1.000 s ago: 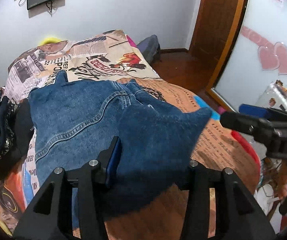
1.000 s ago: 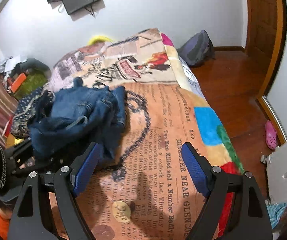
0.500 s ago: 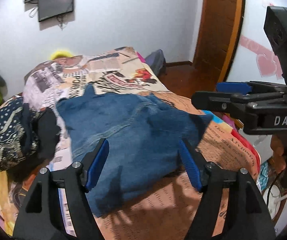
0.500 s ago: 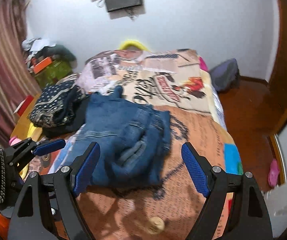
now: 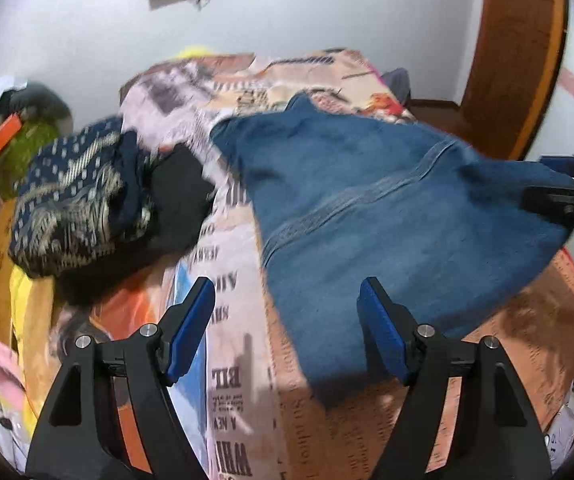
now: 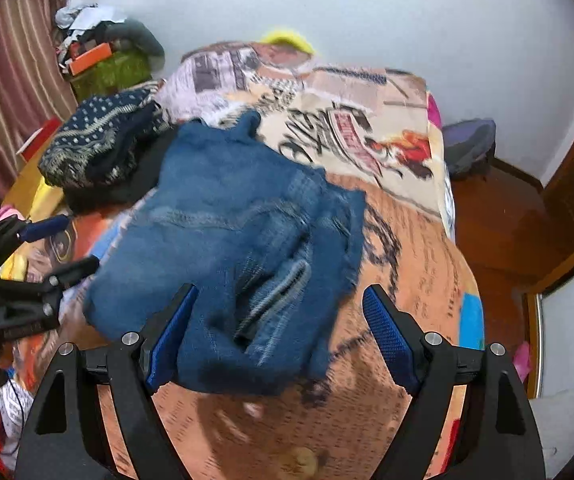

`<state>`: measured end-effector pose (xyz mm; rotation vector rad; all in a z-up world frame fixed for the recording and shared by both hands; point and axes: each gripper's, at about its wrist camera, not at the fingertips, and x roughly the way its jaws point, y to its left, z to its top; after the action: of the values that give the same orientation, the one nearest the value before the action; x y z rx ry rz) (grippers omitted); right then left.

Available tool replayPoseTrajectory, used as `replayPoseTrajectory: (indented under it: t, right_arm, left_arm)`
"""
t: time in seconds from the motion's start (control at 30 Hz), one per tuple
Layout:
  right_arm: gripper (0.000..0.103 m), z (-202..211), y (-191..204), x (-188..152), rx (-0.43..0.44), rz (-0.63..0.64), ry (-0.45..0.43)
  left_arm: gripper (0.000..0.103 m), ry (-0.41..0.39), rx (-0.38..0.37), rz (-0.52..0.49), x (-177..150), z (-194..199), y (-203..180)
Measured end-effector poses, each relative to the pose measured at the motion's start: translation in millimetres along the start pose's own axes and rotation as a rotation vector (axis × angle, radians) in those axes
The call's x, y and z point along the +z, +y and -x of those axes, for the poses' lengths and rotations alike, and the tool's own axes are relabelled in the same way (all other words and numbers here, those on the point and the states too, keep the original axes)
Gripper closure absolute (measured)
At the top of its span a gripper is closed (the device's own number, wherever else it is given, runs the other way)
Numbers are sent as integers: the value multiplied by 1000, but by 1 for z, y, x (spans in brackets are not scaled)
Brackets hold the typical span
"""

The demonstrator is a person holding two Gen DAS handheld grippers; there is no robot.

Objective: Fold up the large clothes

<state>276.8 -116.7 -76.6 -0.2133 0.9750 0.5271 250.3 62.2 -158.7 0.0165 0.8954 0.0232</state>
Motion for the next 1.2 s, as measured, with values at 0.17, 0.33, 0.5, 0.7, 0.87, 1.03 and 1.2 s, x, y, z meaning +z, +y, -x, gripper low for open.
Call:
replayPoseTrajectory:
  t: [0.17,0.33,0.5,0.7,0.87,1.03,1.2]
  right_arm:
    - [22,-10,-15,-17,35,-28,55]
    - [22,-5,-12,-6,48,-35,72]
    - [20,2,2,19,60,6,33]
    - [20,-18,14,45,83,23,47]
    - [20,-52,-2,46,89,-33,145]
    - [20,-74,-38,35,158,-145,221]
    - [13,-91,-54,32,273,-253,275]
  left_arm:
    - [28,60,-81,81,-19,-19,9]
    - [29,79,-105,85,-15,-18,13]
    - [29,62,-126,99,-1,-13,24]
    - [29,55,-156,172,21,-23,48]
    - [29,149,-271,271,27,-56,65]
    - [29,233,-407,366,20,-86,70]
    - [29,261,-488,435,21,-107,72]
